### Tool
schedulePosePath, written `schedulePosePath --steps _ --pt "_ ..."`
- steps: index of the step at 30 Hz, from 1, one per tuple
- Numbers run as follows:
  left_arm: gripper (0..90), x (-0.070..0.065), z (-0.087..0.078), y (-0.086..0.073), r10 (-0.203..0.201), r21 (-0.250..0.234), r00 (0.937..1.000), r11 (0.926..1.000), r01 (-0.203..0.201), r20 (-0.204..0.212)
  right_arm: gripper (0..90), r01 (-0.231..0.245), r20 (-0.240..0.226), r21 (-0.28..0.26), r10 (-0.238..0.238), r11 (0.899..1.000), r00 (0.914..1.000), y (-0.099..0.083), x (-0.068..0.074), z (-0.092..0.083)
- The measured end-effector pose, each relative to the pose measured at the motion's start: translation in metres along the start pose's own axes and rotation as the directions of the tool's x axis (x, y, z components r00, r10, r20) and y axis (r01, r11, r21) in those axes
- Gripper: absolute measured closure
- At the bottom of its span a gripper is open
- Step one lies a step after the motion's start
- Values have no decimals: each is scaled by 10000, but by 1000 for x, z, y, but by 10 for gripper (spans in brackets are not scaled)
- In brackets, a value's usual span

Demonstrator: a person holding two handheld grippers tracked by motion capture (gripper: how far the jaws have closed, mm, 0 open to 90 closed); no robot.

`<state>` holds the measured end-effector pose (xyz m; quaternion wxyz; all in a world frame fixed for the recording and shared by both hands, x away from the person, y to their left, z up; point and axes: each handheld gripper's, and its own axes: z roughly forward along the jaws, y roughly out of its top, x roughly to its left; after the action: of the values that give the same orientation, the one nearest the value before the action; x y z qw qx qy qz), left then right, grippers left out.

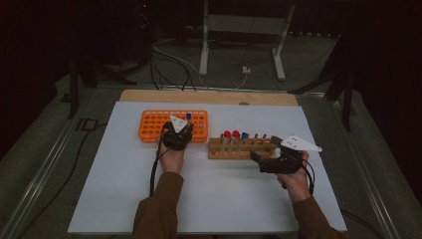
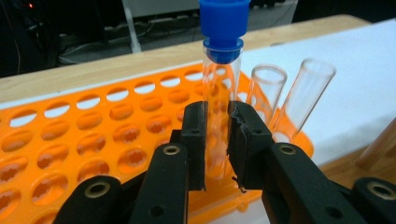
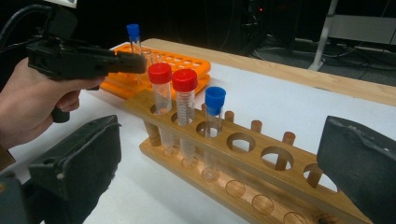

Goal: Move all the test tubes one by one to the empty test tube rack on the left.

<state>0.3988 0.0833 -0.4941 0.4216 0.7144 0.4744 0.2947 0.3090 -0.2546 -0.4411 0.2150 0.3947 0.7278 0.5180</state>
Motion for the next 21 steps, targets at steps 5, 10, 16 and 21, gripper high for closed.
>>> schedulePosePath --steps 5,10,16,21 --pt "782 0 1 -1 18 186 10000 9998 -20 79 1 50 -28 47 -50 10000 10000 0 1 1" --pt "783 1 3 -2 67 445 9998 9990 -74 165 1 72 -46 78 -71 9999 10000 -1 2 2" --pt "783 1 4 -4 126 645 9997 9978 -138 191 1 89 -72 120 -88 9999 9999 -1 3 3" --pt "769 2 3 -4 -30 648 9997 9979 13 252 1 116 -85 127 -115 9999 9999 -1 3 3"
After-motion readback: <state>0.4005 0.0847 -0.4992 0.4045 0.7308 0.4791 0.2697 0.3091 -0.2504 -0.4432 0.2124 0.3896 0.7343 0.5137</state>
